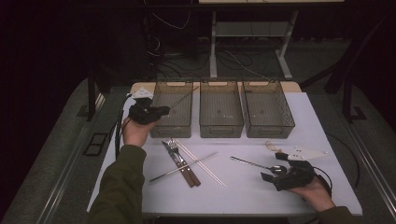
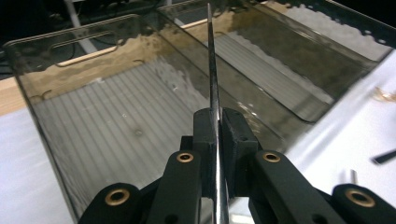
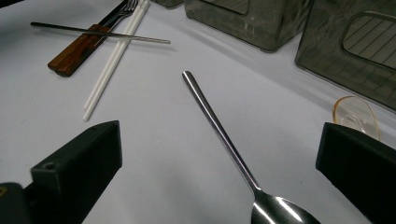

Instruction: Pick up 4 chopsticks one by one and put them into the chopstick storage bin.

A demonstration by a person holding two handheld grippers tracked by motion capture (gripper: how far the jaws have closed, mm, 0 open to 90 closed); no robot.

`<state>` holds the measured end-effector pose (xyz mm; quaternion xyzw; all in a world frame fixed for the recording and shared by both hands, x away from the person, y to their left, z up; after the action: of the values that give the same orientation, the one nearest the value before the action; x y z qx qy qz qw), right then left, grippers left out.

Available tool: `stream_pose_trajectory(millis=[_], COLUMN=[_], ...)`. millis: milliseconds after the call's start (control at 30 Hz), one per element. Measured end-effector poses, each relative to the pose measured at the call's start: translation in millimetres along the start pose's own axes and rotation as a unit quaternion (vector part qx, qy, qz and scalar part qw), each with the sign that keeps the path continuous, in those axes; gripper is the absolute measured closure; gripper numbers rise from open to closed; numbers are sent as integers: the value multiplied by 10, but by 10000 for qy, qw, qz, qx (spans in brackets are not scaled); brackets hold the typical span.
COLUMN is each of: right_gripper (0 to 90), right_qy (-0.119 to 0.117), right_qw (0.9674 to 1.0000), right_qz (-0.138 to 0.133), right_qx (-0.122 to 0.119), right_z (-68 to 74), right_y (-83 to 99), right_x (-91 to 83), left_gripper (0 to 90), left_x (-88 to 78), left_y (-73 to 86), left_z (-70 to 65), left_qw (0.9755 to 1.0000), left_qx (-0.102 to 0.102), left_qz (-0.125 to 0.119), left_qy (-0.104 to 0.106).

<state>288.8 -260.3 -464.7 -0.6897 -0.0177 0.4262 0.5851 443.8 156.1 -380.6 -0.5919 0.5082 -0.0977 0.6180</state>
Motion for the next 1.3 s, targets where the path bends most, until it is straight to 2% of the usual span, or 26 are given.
stream_pose_trajectory(millis=[100, 133, 200, 233, 300, 400, 500, 567, 700, 833, 867, 1067, 1300], right_gripper=[6, 6, 6, 6, 6, 6, 6, 6, 6, 6, 6, 6, 6], right_qy=[-1, -4, -6, -12, -17, -27, -42, -43, -45, -49, -49, -69, -72], right_qw=[10000, 10000, 10000, 10000, 10000, 10000, 10000, 10000, 10000, 10000, 10000, 9999, 9999], right_qz=[-7, -18, -20, -27, -31, -30, -39, -56, -68, -68, -68, -73, -84], right_qx=[2, -3, 0, -3, 10, 20, 20, 14, 21, 30, 30, 62, 59], right_z=[-1, -2, -2, -4, -1, 5, 7, 4, 1, 1, 1, -1, 0], right_y=[-1, -3, -3, -4, -4, -5, -6, -9, -11, -11, -11, -13, -13], right_x=[0, 0, 0, -3, -9, -12, -17, -18, -21, -19, -19, -27, -29], left_gripper=[844, 844, 844, 844, 844, 844, 844, 844, 844, 844, 844, 844, 844], left_x=[37, 62, 75, 99, 107, 145, 173, 186, 248, 344, 344, 442, 506], left_y=[-30, -49, -58, -72, -80, -97, -101, -99, -90, -56, -56, 29, 57], left_z=[81, 128, 153, 204, 231, 326, 390, 409, 459, 498, 498, 544, 528], left_qw=[9999, 9997, 9996, 9992, 9990, 9980, 9970, 9967, 9956, 9940, 9940, 9911, 9894], left_qx=[-67, -189, -229, -335, -362, -423, -497, -522, -717, -796, -796, -788, -712], left_qz=[-5, -36, -31, -59, -81, 61, 156, 181, 168, 365, 365, 741, 956], left_qy=[-99, -132, -190, -205, -250, -474, -572, -588, -583, -657, -657, -781, -832])
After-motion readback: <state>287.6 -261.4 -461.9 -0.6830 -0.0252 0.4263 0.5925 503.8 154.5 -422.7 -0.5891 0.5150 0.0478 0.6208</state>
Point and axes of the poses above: each handheld gripper's, and its own axes: x roughly forward along the jaws, y roughly out of its underside, z roughly to its left, the point moved 5 cm from there along x, roughly forward along the jaws, and after that the axes turned 11 degrees about y, right-handed, at the moved point
